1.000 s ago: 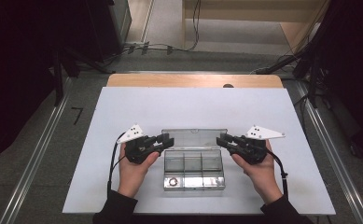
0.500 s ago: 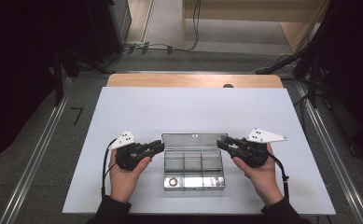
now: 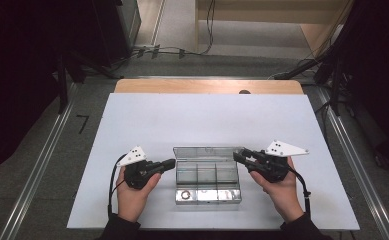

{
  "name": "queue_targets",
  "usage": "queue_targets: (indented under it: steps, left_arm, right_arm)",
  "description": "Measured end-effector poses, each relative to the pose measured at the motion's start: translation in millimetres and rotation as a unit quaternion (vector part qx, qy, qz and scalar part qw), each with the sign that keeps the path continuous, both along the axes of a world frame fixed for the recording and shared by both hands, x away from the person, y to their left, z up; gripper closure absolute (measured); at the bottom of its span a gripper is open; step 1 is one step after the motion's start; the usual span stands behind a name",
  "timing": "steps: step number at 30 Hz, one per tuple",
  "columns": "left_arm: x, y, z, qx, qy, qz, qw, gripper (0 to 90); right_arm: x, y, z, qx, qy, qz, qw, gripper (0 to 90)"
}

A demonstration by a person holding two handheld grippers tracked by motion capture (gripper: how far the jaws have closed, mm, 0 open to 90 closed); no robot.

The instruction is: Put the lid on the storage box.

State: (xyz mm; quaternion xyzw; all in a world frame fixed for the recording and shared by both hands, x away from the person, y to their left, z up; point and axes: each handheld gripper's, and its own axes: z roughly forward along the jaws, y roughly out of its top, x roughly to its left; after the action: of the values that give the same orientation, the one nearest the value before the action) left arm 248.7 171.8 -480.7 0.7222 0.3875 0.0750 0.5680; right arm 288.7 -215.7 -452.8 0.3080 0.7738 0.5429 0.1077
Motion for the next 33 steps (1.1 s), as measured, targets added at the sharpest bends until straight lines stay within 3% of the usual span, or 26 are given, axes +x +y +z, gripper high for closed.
queue_targets:
  steps: [24, 33]
  left_arm:
    - [0.2, -3.3, -0.5, -0.013, -0.002, -0.008, 0.9999, 89.9]
    - [-0.3, -3.4, -0.4, -0.014, -0.004, -0.014, 0.9998, 89.9]
  right_arm:
    - [-6.8, -3.1, -0.3, -0.012, -0.004, 0.007, 0.9999, 63.3]
    - [-8.0, -9.0, -3.5, -0.014, 0.005, -0.001, 0.9999, 61.1]
